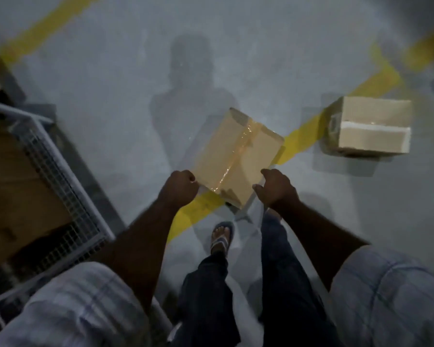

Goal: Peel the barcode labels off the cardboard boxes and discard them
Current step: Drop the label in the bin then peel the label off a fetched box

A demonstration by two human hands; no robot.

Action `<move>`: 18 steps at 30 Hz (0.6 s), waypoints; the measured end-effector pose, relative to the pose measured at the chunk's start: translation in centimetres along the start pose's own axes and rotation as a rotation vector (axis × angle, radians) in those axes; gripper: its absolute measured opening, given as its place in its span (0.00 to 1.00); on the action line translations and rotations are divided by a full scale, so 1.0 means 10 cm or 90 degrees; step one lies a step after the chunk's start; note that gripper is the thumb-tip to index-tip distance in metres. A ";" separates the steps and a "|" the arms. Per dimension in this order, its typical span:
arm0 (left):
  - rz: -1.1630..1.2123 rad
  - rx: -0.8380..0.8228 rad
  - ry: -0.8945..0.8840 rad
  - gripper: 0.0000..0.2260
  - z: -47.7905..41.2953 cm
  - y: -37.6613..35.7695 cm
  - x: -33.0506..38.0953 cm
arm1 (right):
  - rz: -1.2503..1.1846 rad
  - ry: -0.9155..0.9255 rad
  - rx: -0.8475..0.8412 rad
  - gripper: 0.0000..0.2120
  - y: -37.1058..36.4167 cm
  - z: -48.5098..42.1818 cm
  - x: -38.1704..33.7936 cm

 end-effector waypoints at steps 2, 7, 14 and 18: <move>0.015 0.008 0.041 0.13 -0.35 -0.14 -0.12 | -0.014 -0.019 -0.036 0.30 -0.15 -0.46 0.07; 0.040 -0.029 0.115 0.15 -1.13 -0.78 -0.34 | -0.081 -0.119 -0.091 0.34 -0.73 -1.38 0.59; 0.078 -0.022 0.171 0.31 -2.22 -1.74 -0.56 | -0.167 -0.321 -0.126 0.53 -1.99 -2.59 1.78; 0.100 -0.054 0.227 0.26 -2.71 -2.32 -0.84 | -0.334 -0.377 -0.234 0.31 -1.82 -2.46 1.19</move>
Point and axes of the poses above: each hand's wrist, its own z-axis away from the middle knuckle, its own y-axis out of the back of the hand, x = y × z, the point moved 4 cm from there along -z, towards the middle knuckle, and after that the axes turned 5 degrees about -z, right-handed, at the moved point
